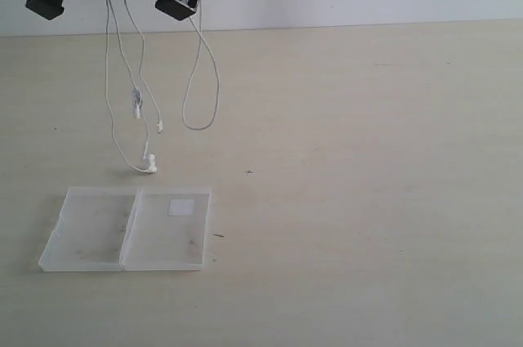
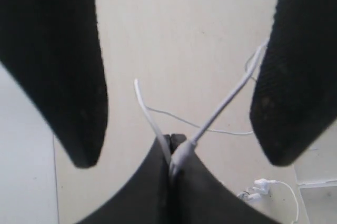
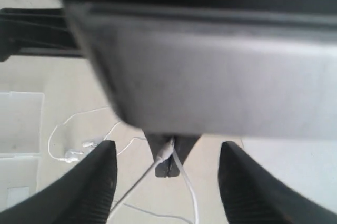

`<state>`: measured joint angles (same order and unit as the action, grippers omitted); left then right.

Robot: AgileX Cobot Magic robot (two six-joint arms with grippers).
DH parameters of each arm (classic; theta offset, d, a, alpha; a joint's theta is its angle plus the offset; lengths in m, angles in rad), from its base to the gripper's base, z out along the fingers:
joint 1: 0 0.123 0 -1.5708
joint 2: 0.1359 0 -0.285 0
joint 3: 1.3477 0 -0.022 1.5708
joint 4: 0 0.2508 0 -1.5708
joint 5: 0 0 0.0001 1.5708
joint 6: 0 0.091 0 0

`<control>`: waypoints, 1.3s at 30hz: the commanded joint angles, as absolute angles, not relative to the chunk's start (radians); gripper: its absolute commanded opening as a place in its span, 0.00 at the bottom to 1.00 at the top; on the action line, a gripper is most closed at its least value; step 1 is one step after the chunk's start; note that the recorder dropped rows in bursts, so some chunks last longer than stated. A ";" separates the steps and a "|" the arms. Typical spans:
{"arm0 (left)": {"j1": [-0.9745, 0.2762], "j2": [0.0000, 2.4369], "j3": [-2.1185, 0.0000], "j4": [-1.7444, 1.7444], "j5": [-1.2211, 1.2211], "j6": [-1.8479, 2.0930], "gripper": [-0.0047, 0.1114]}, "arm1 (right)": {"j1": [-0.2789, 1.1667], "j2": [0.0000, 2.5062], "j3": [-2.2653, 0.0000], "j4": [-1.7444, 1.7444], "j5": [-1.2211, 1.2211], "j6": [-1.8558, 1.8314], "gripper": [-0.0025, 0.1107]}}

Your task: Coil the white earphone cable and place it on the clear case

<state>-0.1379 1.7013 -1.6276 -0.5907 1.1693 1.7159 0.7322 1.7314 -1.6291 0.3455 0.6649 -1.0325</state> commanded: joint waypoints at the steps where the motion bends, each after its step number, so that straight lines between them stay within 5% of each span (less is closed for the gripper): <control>1: -0.141 1.699 -1.634 -0.594 1.156 1.718 0.04 | 0.733 1.738 -1.637 0.272 0.665 -0.957 0.43; 8: -0.141 1.699 -1.634 -0.596 1.156 1.718 0.04 | 0.733 1.740 -1.637 0.245 0.665 -0.919 0.27; 18: -0.141 1.697 -1.634 -0.651 1.159 1.708 0.04 | 0.733 1.719 -1.637 0.247 0.677 -0.775 0.57; 24: -0.141 1.697 -1.634 -0.660 1.170 1.724 0.04 | 0.733 1.710 -1.637 0.217 0.703 -0.827 0.61; 29: -0.141 1.691 -1.634 -0.658 1.172 1.739 0.04 | 0.733 1.724 -1.637 0.169 0.720 -0.833 0.60; 39: -0.141 1.692 -1.634 -0.649 1.168 1.750 0.04 | 0.733 1.726 -1.637 0.132 0.649 -0.810 0.42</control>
<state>-0.1379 1.7013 -1.6276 -0.6423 1.1691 1.7451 0.7322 1.7270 -1.6291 0.1397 0.6995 -0.8244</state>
